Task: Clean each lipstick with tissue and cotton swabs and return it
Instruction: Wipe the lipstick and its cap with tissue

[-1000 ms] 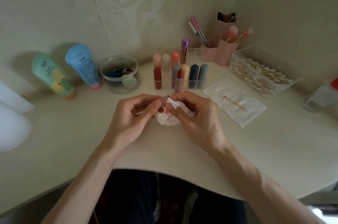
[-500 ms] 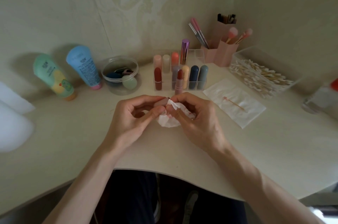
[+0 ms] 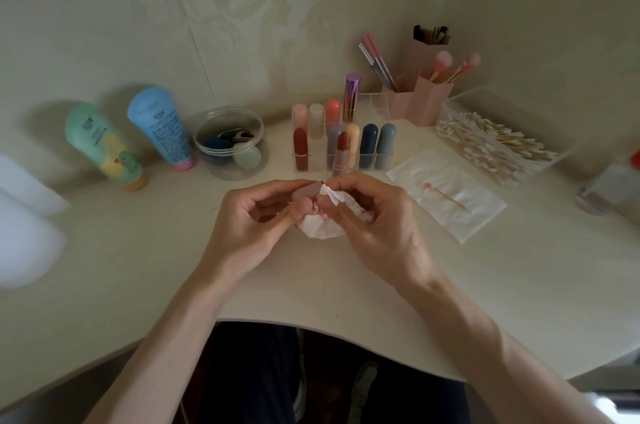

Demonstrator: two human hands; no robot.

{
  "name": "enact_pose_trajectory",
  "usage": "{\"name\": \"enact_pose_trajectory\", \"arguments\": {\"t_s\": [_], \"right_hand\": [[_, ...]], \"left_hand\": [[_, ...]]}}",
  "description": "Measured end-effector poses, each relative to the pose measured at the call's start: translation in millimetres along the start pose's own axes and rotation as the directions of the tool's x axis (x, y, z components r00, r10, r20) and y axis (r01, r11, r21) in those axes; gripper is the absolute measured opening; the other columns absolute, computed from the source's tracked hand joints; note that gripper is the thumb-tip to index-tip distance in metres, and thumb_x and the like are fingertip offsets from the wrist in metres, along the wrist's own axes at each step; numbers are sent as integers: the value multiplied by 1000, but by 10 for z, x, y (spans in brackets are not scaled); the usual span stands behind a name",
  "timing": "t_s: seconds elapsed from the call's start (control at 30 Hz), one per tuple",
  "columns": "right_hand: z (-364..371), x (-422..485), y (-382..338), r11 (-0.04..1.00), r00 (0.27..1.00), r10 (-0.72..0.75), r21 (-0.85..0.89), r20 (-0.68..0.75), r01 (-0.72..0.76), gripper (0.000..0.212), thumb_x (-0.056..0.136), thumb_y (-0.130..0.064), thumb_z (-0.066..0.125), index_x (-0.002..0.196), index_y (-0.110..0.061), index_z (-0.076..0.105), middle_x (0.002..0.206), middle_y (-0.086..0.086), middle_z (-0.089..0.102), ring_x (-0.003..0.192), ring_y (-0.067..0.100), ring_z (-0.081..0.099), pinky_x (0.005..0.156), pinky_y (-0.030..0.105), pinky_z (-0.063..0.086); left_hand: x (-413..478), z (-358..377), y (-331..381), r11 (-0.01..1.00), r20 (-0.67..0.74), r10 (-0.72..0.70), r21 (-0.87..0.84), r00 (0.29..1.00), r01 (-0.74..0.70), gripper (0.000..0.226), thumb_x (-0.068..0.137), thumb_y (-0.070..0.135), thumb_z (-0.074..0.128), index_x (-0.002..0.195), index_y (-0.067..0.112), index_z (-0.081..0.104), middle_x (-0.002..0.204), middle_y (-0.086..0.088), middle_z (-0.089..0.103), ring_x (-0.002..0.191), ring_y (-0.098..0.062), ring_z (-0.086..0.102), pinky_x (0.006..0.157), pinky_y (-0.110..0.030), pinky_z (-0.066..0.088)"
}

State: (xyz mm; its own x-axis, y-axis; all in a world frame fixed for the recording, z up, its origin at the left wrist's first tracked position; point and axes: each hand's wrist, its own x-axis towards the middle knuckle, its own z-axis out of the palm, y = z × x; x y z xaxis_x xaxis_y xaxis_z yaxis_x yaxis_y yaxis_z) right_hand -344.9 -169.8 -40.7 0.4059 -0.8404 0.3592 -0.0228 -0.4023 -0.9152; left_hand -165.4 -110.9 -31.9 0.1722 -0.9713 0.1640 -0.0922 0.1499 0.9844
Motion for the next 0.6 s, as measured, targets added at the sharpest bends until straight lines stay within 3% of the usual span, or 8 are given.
{"name": "enact_pose_trajectory", "arguments": {"t_s": [0.1,0.23,0.33,0.47,0.53,0.6], "right_hand": [[12,-1,-22,1000,1000,-19,3,10,19,6,95,-7,76,101,-9,75,89,-3,78,84,18,76,76,30,59],[23,-30,-18,1000,1000,-26,-11,13,27,5,96,-11,76,99,-14,75,86,-11,76,79,10,73,71,18,52],[14,-24,-10,1000,1000,3,17,10,-3,5,97,-11,75,101,-10,76,87,-4,78,81,13,74,72,23,55],[12,-7,-10,1000,1000,3,5,4,-3,8,97,-8,75,104,-11,76,92,-2,79,88,21,75,79,38,60],[15,-11,-10,1000,1000,-7,-5,10,7,8,97,-9,74,104,-11,76,94,-3,79,89,20,76,79,38,61],[14,-15,-2,1000,1000,-8,-3,5,8,7,96,-9,75,102,-12,77,90,-6,78,85,16,75,75,29,59]], "left_hand": [[-8,9,25,995,21,-81,-55,996,83,25,95,34,61,107,24,81,102,0,81,100,-14,76,84,-18,54],[-7,-7,0,999,-11,19,39,1000,-18,21,88,21,72,107,19,79,101,1,81,96,-16,76,87,-23,57],[6,-18,-18,996,-33,49,72,998,-47,28,82,21,78,110,18,78,102,1,81,97,-19,77,88,-26,58],[0,11,18,998,-12,-59,-34,998,58,22,93,31,65,106,23,81,105,2,80,101,-16,75,82,-19,55],[-1,25,21,999,-32,-38,-13,999,38,20,94,27,62,98,24,82,101,3,81,96,-14,76,82,-18,55],[-2,8,4,1000,-44,2,23,999,-1,16,91,22,68,102,22,80,100,2,81,96,-17,76,85,-23,57]]}}
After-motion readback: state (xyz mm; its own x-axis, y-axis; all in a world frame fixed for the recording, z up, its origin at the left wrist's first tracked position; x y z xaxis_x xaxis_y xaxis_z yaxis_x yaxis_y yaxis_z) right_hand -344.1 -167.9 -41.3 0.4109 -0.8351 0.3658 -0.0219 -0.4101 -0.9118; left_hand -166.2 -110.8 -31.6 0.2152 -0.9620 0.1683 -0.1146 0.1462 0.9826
